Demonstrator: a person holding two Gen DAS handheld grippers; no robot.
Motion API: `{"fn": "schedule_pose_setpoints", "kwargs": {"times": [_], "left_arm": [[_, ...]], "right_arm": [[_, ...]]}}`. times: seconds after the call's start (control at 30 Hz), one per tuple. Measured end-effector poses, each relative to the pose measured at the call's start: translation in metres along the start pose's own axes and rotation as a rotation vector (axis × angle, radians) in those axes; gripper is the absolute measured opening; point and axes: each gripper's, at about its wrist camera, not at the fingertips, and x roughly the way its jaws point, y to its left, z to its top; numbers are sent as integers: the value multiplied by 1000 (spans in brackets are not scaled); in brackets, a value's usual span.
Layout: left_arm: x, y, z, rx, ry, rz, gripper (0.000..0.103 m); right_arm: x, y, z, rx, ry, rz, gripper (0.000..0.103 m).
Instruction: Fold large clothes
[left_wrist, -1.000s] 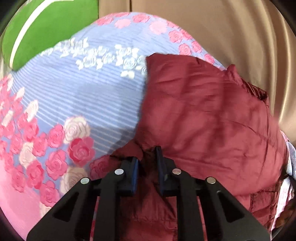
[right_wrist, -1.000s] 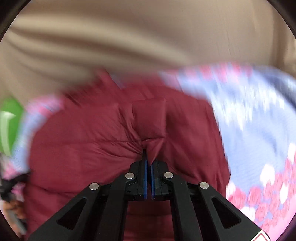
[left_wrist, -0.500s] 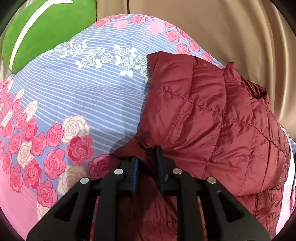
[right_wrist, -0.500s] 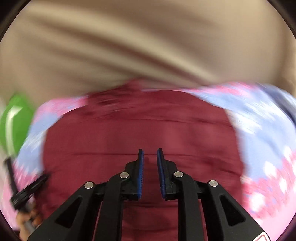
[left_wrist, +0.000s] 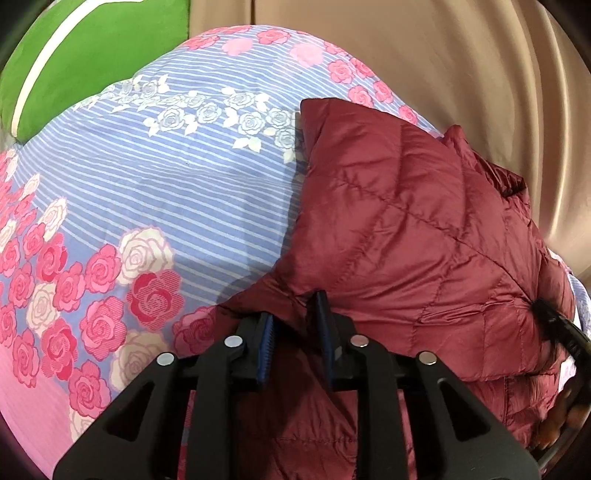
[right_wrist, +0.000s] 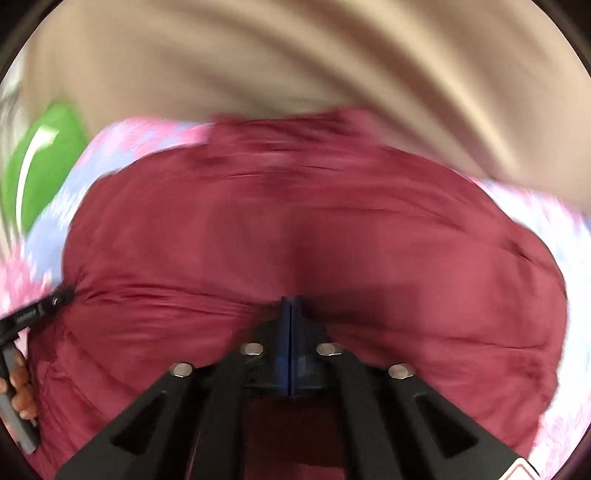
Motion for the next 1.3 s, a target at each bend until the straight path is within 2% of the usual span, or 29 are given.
{"fn": "schedule_pose_setpoints", "kwargs": {"times": [0.1,0.13,0.17,0.2,0.23,0.27,0.3,0.33,0.4,0.43,0.47,0.5,0.53,0.6,0.67,0.7,0.77,0.8,0.9,0.93,1.0,1.07,1.17,1.23,1.3], "left_arm": [[0,-2,0,5,1,8,22],[0,-1,0,3,1,7,22],[1,-2,1,2,2,7,22],[1,-2,1,2,2,8,22],[2,-4,1,1,2,10,22],[2,-5,1,2,2,12,22],[2,-5,1,2,2,13,22],[3,-5,2,2,1,14,22],[3,-5,2,-2,-1,18,22],[2,-4,1,-5,-3,20,21],[3,-4,2,-8,-3,19,21],[3,-3,2,-13,-5,23,20],[2,-1,1,-19,-7,26,18],[2,1,1,-24,-7,24,18],[2,-1,1,-17,-6,31,18],[3,-2,2,-10,-6,37,18],[3,-5,2,0,-4,39,20],[4,-5,2,5,-3,41,20],[5,-5,2,9,-2,47,20],[5,-6,2,11,-1,49,20],[7,-8,3,16,-1,54,20],[8,-9,3,23,0,57,19],[9,-10,4,29,1,61,19],[9,-10,4,24,1,55,19],[9,-9,5,17,0,47,19]], "right_arm": [[-28,-73,-5,169,-42,-117,0],[-38,-90,-7,218,-55,-161,9],[-48,-104,-8,251,-68,-186,13],[-61,-115,-13,279,-87,-181,19],[-69,-122,-18,292,-97,-175,38],[-72,-125,-20,298,-98,-162,61],[-73,-127,-27,307,-85,-126,69],[-66,-125,-29,309,-68,-104,72],[-44,-112,-34,271,13,-94,67],[-36,-105,-33,238,29,-128,49],[-36,-95,-30,187,17,-163,22],[-41,-90,-27,175,-11,-163,12],[-51,-86,-21,188,-59,-123,5],[-82,-85,-14,230,-188,-18,4],[-87,-89,-11,219,-240,-71,4],[-75,-94,-10,223,-199,-91,3],[-27,-109,-24,233,-24,-129,2],[-18,-110,-30,218,-6,-127,2],[-35,-100,-28,194,-52,-184,4],[-46,-99,-27,212,-77,-186,4],[-76,-99,-30,253,-147,-174,12],[-90,-90,-26,263,-173,-140,16],[-93,-53,-34,141,-140,-60,16],[-73,-34,-41,44,-91,-100,15],[-42,-37,-46,15,-3,-170,4]]}}
